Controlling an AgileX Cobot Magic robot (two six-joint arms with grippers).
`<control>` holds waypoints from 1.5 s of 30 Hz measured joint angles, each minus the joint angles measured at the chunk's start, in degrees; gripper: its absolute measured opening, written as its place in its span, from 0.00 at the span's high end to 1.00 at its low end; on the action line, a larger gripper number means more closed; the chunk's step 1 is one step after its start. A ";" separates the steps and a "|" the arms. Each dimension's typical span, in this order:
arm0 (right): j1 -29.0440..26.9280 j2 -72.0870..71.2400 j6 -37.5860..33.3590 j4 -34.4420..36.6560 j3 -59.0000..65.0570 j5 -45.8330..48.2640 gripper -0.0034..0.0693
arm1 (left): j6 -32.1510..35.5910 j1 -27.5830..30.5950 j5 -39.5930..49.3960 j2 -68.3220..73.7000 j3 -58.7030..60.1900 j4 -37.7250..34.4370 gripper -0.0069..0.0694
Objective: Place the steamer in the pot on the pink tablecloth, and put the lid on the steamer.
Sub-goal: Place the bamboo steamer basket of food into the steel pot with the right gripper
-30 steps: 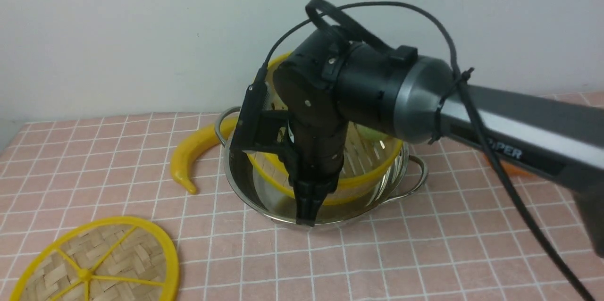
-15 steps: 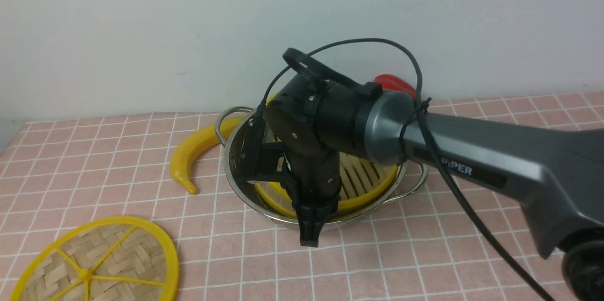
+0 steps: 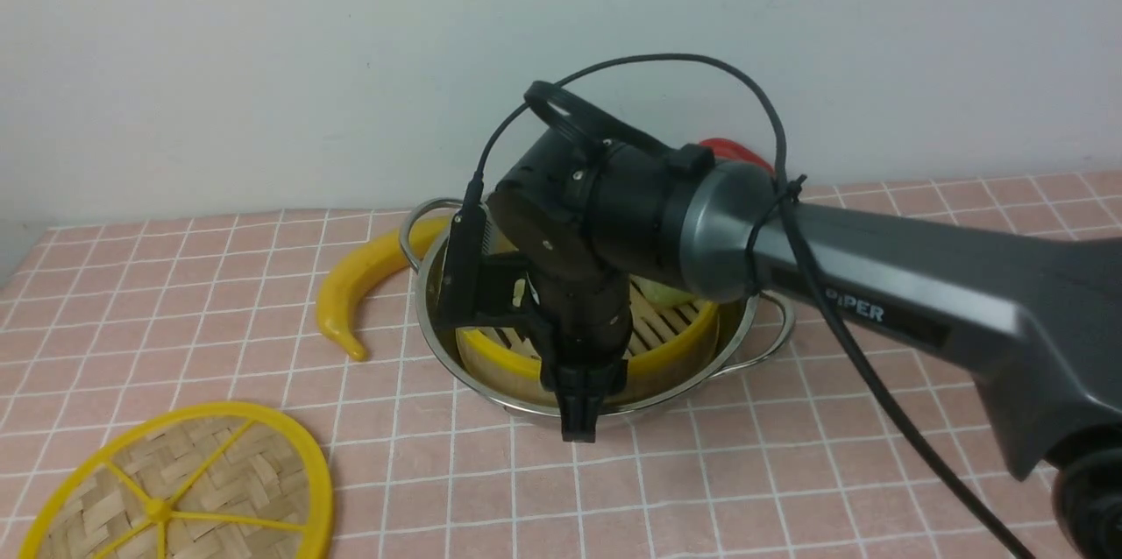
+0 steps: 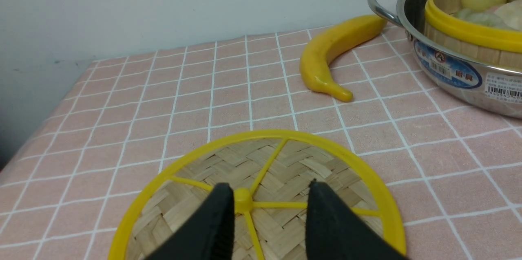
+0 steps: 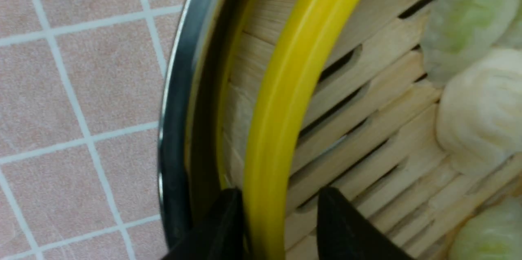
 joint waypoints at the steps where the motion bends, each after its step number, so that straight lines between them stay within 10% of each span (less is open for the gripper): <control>1: 0.00 0.00 0.20 -0.12 0.00 -0.04 0.54 | 0.00 0.00 0.00 0.00 0.00 0.00 0.59; 27: 0.00 -1.82 3.57 0.48 -0.05 -0.24 0.49 | 0.00 0.00 0.00 0.00 0.00 0.00 0.59; 40: -0.05 -2.27 6.56 -0.08 -0.05 -0.31 0.16 | 0.00 0.00 0.00 0.00 0.00 0.00 0.59; 45: -0.05 -5.65 13.21 -1.72 -1.14 -0.32 0.30 | 0.00 0.00 0.00 0.00 0.00 0.00 0.59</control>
